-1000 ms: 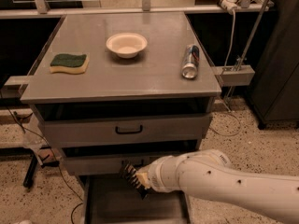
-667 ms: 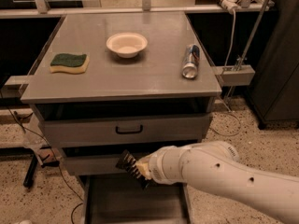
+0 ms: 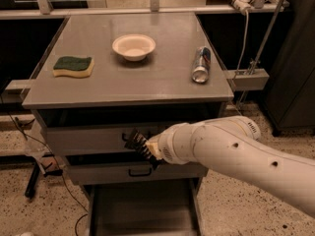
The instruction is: Pick rxbar chocolate from bottom drawer and place on counter
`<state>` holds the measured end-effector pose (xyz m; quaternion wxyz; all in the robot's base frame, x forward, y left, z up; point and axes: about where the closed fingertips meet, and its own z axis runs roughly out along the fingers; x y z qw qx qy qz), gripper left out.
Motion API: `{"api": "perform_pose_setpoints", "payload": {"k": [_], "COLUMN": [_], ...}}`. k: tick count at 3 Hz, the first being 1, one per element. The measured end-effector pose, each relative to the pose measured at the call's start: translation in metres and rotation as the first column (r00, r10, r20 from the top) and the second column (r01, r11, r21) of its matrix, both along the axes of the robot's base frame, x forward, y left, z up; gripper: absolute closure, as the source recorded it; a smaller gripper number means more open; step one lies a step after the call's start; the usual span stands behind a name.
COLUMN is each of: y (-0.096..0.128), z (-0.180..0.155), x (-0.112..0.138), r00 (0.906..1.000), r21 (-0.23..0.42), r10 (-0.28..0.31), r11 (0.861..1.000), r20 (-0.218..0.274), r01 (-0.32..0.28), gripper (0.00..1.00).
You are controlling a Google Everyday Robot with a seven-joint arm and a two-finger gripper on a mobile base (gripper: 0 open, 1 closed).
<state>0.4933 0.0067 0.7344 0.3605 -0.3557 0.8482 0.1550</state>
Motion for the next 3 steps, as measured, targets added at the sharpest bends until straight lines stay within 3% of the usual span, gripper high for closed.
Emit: {"api": "perform_pose_setpoints", "payload": {"k": [1,3], "y": [0.000,-0.002], "z": [0.001,0.058], "x": [0.000,0.008], "r00": [1.0000,0.9940], "r21": [0.000,-0.021], "r10": [0.000,0.012], "r11": [1.000,1.000], "r20": [0.001,0.109], "r01": [0.000,-0.010], "gripper": [1.00,1.00]}}
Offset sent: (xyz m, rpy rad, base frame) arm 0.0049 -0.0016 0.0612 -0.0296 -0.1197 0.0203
